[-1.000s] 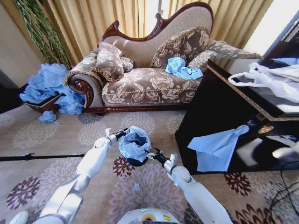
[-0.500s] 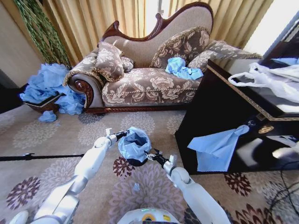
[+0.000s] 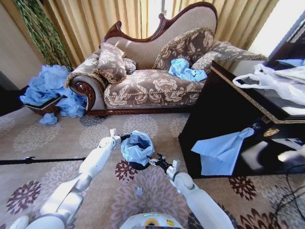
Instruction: Place a garbage bag over the trash bin.
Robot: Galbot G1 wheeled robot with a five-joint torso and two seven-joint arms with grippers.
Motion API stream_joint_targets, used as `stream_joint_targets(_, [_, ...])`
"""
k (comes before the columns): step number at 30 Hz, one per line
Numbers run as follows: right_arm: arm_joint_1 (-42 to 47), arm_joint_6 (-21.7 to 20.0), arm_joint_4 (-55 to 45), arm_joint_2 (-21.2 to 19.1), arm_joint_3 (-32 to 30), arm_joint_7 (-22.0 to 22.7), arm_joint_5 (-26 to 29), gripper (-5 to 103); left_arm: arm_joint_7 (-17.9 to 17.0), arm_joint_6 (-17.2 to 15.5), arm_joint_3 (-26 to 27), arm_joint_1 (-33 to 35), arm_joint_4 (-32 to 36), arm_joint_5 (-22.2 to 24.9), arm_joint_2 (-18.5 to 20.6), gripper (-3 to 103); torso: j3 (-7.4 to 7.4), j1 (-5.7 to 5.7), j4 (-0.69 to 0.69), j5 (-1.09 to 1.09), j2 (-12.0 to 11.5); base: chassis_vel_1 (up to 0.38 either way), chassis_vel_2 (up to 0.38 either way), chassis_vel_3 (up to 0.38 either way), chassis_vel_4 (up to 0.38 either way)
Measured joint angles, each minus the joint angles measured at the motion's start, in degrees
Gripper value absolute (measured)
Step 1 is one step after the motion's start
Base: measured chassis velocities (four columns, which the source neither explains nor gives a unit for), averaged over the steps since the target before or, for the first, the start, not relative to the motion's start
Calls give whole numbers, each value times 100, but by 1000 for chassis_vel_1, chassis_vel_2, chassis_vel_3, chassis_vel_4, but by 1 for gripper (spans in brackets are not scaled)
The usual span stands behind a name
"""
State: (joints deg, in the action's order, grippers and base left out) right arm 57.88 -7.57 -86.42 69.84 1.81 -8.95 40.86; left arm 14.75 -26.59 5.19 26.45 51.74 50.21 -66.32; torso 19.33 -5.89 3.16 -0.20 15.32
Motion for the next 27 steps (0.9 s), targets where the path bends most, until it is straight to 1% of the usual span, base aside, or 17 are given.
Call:
stream_joint_targets(1, [4,8,17,9,-1,-9,-18,100,-202,-119,-11,-40,3,79,-27,0,0,0,1,0,0,0,0,0,0])
stream_joint_targets(2, [7,16,28,13,-1,-15,-28,100,-307,-206,-11,-67,2,116,-45,0,0,0,1,0,0,0,0,0,0])
stream_joint_targets(3, [7,16,28,13,-1,-15,-28,100,-307,-206,-11,-67,2,116,-45,0,0,0,1,0,0,0,0,0,0])
stream_joint_targets(4, [13,20,36,15,-1,-19,-38,100,-421,-301,-8,-97,1,161,-62,0,0,0,1,0,0,0,0,0,0])
stream_joint_targets(6, [14,20,37,15,-1,-19,-40,100,-443,-318,-6,-102,0,167,-66,0,0,0,1,0,0,0,0,0,0])
stream_joint_targets(7, [24,24,43,16,-1,-23,-50,100,-634,-530,19,-155,-23,205,-102,0,0,0,1,0,0,0,0,0,0])
stream_joint_targets(9, [29,30,44,16,-1,-25,-62,100,-710,-602,33,-178,-65,205,-122,0,0,0,1,0,0,0,0,0,0])
stream_joint_targets(18, [24,36,51,23,37,-28,-66,100,-738,-721,100,-222,-243,187,-181,0,0,0,0,0,0,0,0,0,0])
stream_joint_targets(24, [18,44,57,50,81,-30,-73,100,-628,-770,164,-260,-435,128,-233,0,0,0,0,0,0,0,0,0,0])
stream_joint_targets(27, [18,61,62,51,110,-40,-84,100,-519,-774,201,-241,-513,66,-251,0,-2,1,0,3,0,0,0,0,0])
